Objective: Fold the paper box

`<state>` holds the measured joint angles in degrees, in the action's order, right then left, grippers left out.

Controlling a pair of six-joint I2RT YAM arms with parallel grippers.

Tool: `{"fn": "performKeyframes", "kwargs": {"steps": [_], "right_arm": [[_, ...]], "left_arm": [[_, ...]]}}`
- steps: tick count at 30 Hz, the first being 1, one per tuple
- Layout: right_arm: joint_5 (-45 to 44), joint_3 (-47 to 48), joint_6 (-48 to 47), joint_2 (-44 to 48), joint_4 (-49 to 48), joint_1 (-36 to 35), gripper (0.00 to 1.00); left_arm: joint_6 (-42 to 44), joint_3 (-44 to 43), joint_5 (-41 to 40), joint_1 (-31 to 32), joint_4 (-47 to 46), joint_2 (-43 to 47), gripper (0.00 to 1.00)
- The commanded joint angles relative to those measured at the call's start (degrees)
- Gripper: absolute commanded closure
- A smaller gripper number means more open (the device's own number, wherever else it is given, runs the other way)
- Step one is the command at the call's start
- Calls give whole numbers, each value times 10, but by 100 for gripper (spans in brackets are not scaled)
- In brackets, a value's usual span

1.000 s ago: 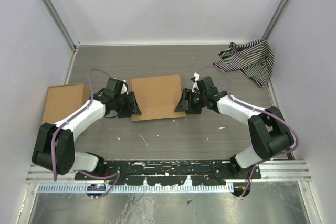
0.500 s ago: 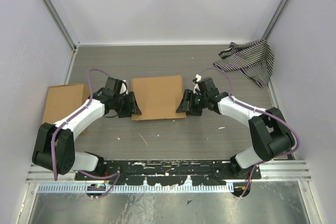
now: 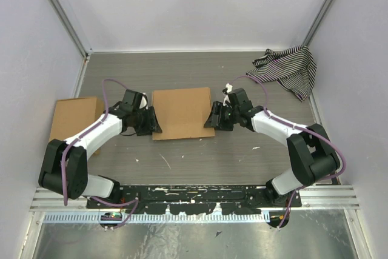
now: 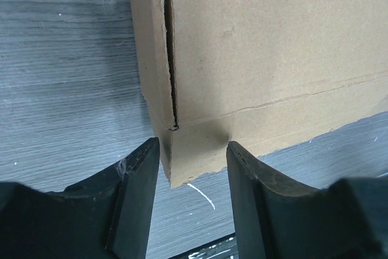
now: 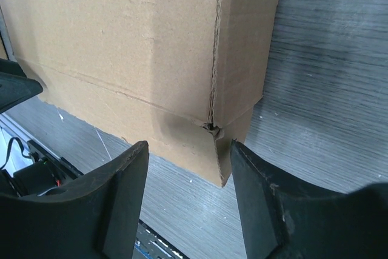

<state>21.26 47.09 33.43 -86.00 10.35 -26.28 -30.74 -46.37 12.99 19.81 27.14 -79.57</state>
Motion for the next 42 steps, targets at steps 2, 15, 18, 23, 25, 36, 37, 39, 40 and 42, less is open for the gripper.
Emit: {"fn": "performKeyframes", "kwargs": {"steps": [2, 15, 18, 23, 25, 36, 37, 39, 40, 42], "right_arm": [[-26, 4, -15, 4, -34, -3, 39], [-169, 5, -54, 106, 3, -91, 43], [-164, 4, -52, 105, -31, -144, 55], [-186, 44, -58, 38, -65, -241, 88], [-209, 63, -61, 8, -74, -266, 90], [-232, 116, -56, -92, -115, -278, 90], [-235, 120, -56, -100, -119, -279, 90], [-248, 127, -52, -116, -124, -279, 90], [-256, 130, -48, -123, -127, -279, 90], [-274, 137, -39, -137, -129, -279, 90]], "left_arm": [[-6, 6, -9, 1, -18, 15, 46], [-15, -62, -116, 1, 15, 120, 40], [-19, -73, -77, 1, -44, 76, 42], [-10, -105, -68, 18, -75, -19, 44], [-7, -111, -72, 25, -82, -39, 44], [-4, -111, -63, 31, -95, -86, 43], [-5, -111, -61, 31, -94, -88, 43], [-5, -110, -60, 32, -95, -91, 44], [-5, -109, -59, 32, -94, -92, 44], [-5, -109, -58, 32, -94, -92, 44]]}}
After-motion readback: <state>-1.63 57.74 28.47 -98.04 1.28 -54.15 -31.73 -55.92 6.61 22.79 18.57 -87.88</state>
